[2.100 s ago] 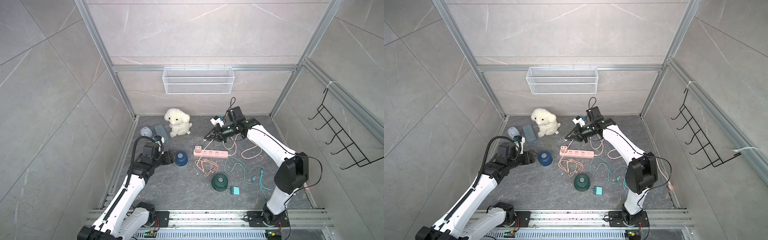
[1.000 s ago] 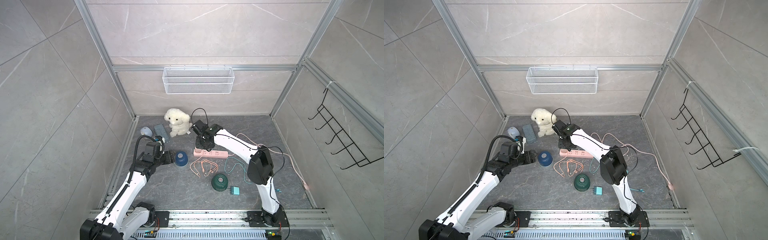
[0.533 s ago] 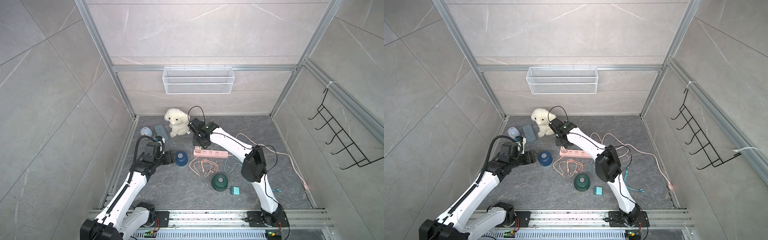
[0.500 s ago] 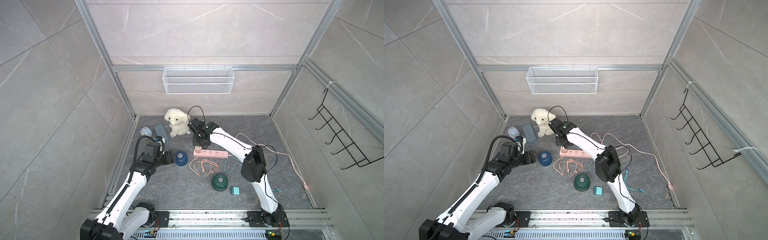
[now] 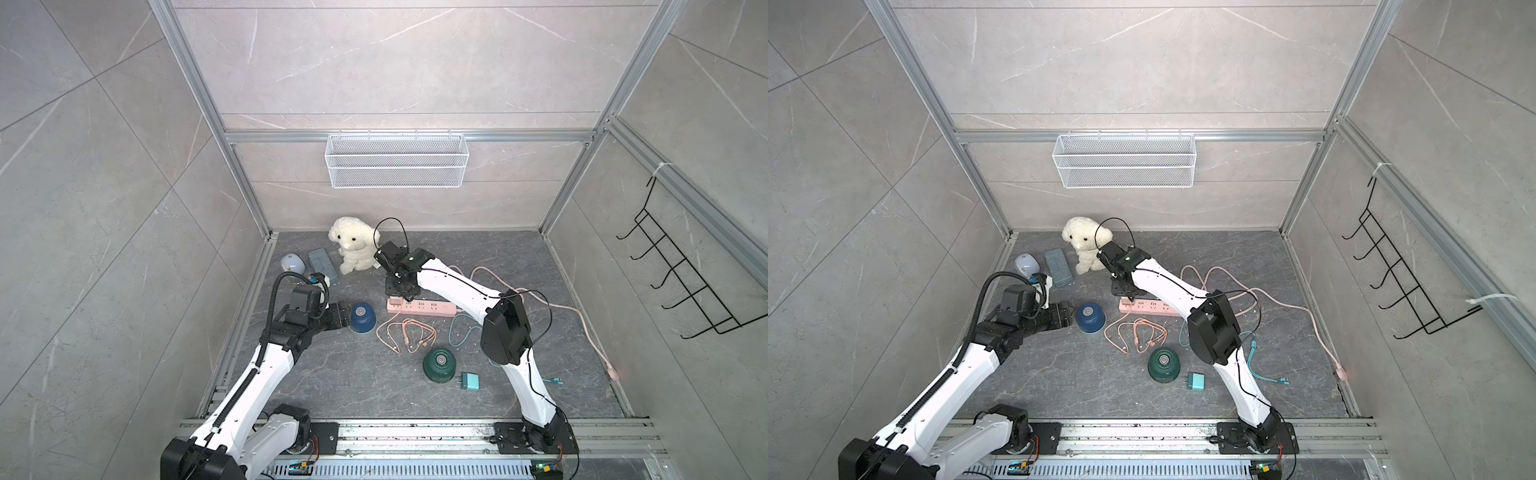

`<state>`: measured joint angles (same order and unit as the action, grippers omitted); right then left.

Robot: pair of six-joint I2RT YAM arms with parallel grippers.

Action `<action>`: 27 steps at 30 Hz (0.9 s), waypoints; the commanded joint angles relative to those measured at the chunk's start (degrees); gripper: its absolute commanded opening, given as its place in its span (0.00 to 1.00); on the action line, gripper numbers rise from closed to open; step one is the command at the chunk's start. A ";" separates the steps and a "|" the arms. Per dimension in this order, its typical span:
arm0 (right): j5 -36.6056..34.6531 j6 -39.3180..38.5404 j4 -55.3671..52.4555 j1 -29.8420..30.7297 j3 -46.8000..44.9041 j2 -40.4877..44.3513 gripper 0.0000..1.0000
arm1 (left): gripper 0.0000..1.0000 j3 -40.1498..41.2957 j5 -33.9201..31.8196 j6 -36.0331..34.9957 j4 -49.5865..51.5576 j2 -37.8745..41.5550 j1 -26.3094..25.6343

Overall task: Charge the cordless meat grinders
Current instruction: Insert the charging cable into the plug.

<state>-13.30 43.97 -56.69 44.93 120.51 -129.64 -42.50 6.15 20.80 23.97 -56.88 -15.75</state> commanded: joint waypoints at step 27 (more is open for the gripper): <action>-0.56 3.92 -0.10 5.54 -10.84 -2.66 0.00 | 0.77 0.41 0.37 0.17 -1.56 0.54 0.19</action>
<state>-23.35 48.75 -49.06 49.34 111.18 -126.76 -42.41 6.13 20.80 23.94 -56.88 -15.75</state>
